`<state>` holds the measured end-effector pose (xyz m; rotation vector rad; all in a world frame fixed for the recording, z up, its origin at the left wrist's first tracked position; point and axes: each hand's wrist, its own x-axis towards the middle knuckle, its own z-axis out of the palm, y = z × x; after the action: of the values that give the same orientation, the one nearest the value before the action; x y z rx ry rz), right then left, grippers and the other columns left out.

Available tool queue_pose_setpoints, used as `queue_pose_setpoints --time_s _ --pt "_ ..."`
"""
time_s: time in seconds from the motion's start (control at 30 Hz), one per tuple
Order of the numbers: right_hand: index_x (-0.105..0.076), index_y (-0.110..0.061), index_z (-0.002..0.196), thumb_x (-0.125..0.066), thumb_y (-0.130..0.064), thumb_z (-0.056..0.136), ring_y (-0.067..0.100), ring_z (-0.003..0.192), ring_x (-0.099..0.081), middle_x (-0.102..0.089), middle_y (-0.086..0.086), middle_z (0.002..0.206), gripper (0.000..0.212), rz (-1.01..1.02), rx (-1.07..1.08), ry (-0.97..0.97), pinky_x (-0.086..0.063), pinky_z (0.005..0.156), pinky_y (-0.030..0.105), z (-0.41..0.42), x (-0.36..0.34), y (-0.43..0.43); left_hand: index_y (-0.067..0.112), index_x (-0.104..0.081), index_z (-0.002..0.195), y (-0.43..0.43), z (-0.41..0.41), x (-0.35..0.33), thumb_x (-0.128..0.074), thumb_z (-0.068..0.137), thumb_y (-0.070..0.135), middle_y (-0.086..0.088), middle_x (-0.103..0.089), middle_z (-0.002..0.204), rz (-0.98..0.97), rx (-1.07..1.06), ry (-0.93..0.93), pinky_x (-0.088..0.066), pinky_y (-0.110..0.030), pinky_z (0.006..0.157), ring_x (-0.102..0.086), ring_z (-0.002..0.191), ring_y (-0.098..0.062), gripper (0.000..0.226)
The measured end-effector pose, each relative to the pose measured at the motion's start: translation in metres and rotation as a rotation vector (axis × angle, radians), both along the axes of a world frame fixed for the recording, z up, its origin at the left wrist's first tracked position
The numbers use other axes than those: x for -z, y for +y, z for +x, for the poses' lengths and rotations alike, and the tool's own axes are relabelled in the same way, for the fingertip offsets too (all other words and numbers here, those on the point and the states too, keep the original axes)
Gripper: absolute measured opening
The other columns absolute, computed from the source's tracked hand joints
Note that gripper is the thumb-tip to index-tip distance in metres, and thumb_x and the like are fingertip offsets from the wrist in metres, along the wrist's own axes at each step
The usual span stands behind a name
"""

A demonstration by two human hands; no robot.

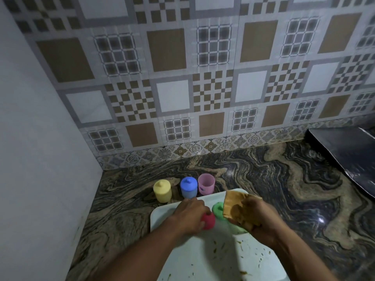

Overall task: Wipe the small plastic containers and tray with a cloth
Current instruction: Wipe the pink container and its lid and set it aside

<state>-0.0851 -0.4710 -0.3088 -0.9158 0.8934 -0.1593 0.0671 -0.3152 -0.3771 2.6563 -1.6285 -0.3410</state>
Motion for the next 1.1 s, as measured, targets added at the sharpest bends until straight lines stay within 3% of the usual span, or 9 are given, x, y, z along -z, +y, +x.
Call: queue_pose_setpoints --time_s 0.13,0.27,0.37,0.47,0.6,0.73,0.87,0.97,1.1 --pt "-0.071 -0.001 0.107 -0.037 0.000 0.094 0.039 0.086 -0.068 -0.073 0.028 0.098 0.037 -0.120 -0.210 0.047 -0.055 0.082 0.055 -0.014 0.022 0.023 0.015 -0.069 0.090 -0.002 -0.003 0.000 -0.056 0.086 0.027 -0.009 -0.067 0.092 -0.043 0.015 -0.074 -0.033 -0.035 0.067 -0.059 0.093 -0.032 0.018" --pt "-0.075 -0.013 0.101 -0.045 -0.002 0.089 0.029 0.066 -0.069 -0.074 0.023 0.082 0.034 -0.447 -0.306 0.108 -0.050 0.051 0.027 -0.019 0.053 0.043 0.018 -0.071 0.102 0.002 -0.002 0.006 -0.052 0.092 0.035 -0.006 -0.069 0.100 -0.152 -0.027 -0.048 -0.045 -0.038 0.078 -0.059 0.096 -0.026 0.027" --pt "-0.067 -0.030 0.117 -0.050 -0.012 0.094 0.015 0.099 -0.067 -0.073 -0.005 0.107 0.034 -0.926 -0.214 0.066 -0.054 0.085 0.034 -0.012 0.064 0.041 0.018 -0.071 0.106 0.007 0.000 0.003 -0.052 0.094 0.036 -0.004 -0.069 0.102 -0.302 -0.066 -0.022 -0.048 -0.040 0.085 -0.060 0.098 -0.024 0.029" --pt "-0.055 -0.015 0.138 -0.043 -0.006 0.077 0.018 0.122 -0.054 -0.059 0.001 0.133 0.063 -1.253 -0.266 -0.026 -0.041 0.106 0.033 0.003 0.067 0.042 0.016 -0.070 0.095 0.004 0.001 -0.005 -0.054 0.093 0.035 -0.003 -0.067 0.091 -0.538 -0.086 0.011 -0.048 -0.039 0.077 -0.058 0.087 -0.023 0.025" --pt "-0.059 -0.008 0.137 -0.051 0.002 0.076 0.027 0.126 -0.049 -0.057 0.014 0.139 0.062 -1.605 -0.262 -0.097 -0.041 0.107 0.038 0.019 0.079 0.046 0.017 -0.073 0.100 -0.005 0.004 -0.023 -0.053 0.092 0.029 -0.004 -0.065 0.090 -0.718 -0.102 -0.063 -0.046 -0.033 0.078 -0.057 0.085 -0.024 0.025" --pt "-0.071 -0.018 0.120 -0.047 -0.011 0.085 0.020 0.117 -0.054 -0.067 0.002 0.125 0.043 -1.838 -0.335 -0.318 -0.048 0.099 0.031 0.018 0.086 0.041 0.013 -0.073 0.098 0.003 0.009 -0.024 -0.052 0.091 0.032 -0.006 -0.069 0.094 -0.733 -0.202 -0.162 -0.054 -0.041 0.079 -0.061 0.089 -0.027 0.029" --pt "-0.074 -0.034 0.101 -0.055 0.001 0.086 0.007 0.094 -0.068 -0.075 -0.013 0.097 0.042 -1.094 -0.016 -0.235 -0.053 0.080 0.021 0.010 0.068 0.047 0.014 -0.072 0.091 0.006 0.008 -0.027 -0.061 0.088 0.034 -0.004 -0.071 0.092 -0.801 -0.300 -0.166 -0.055 -0.037 0.075 -0.063 0.085 -0.025 0.023" --pt "-0.074 -0.019 0.078 -0.055 -0.033 0.093 0.024 0.061 -0.055 -0.068 0.013 0.082 0.028 -0.280 -0.028 -0.200 -0.037 0.056 0.031 0.020 0.036 0.043 0.019 -0.069 0.088 0.002 -0.002 -0.033 -0.060 0.088 0.039 0.001 -0.067 0.087 -0.828 -0.288 -0.143 -0.053 -0.035 0.071 -0.059 0.083 -0.018 0.022" --pt "-0.072 -0.002 0.108 -0.037 -0.052 0.101 0.032 0.077 -0.060 -0.071 0.028 0.098 0.061 0.135 0.060 -0.326 -0.041 0.069 0.042 0.035 0.022 0.041 0.021 -0.059 0.075 -0.007 -0.015 -0.036 -0.062 0.088 0.039 0.006 -0.058 0.076 -0.881 -0.247 -0.133 -0.049 -0.033 0.066 -0.052 0.074 -0.015 0.022"
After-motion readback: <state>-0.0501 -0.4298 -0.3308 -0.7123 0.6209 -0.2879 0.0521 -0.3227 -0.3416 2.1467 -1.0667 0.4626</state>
